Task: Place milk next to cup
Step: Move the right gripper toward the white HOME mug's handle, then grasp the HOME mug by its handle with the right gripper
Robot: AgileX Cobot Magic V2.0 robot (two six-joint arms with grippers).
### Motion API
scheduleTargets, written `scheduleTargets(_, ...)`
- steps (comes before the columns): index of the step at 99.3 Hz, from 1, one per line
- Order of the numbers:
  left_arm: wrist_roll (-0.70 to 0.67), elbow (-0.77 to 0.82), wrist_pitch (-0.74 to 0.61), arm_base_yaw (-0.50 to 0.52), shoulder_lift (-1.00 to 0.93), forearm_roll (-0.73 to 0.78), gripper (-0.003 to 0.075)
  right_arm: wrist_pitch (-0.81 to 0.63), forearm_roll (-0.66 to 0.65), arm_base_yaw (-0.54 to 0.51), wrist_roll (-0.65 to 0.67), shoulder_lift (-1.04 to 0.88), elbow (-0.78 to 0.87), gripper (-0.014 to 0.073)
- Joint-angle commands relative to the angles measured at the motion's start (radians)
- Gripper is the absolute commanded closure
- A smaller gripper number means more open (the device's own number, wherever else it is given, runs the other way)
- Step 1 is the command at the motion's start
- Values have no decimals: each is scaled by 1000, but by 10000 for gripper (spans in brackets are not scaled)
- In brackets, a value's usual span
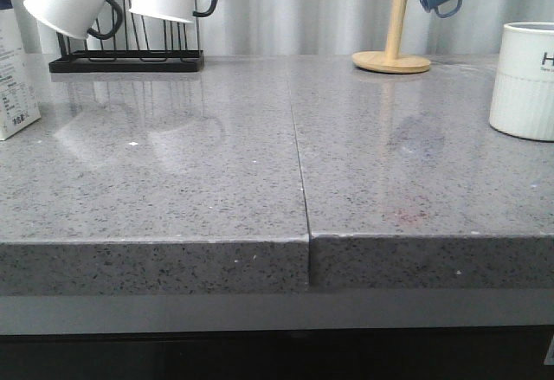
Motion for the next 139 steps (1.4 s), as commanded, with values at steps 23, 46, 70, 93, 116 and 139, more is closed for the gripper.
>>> scheduleTargets(23, -10, 50, -79, 2, -34, -8, 741, -304, 14, -54, -7, 183, -53, 150)
scheduleTargets(46, -10, 50, -79, 2, -34, -8, 741, -411, 14, -78, -7, 317, -79, 150)
scheduleTargets(70, -10, 50, -79, 2, -34, -8, 741, -491, 14, -93, -7, 435, -125, 150)
scheduleTargets(93, -10, 50, -79, 2, -34, -8, 741, -555, 7, -99, -8, 556, -196, 165)
scheduleTargets(116, -10, 50, -79, 2, -34, -8, 741, -621, -32, -99, -8, 631, -232, 454)
scheduleTargets(139, -10, 50, -79, 2, -34, -8, 741, -631, -30, -87, -8, 617, -232, 650)
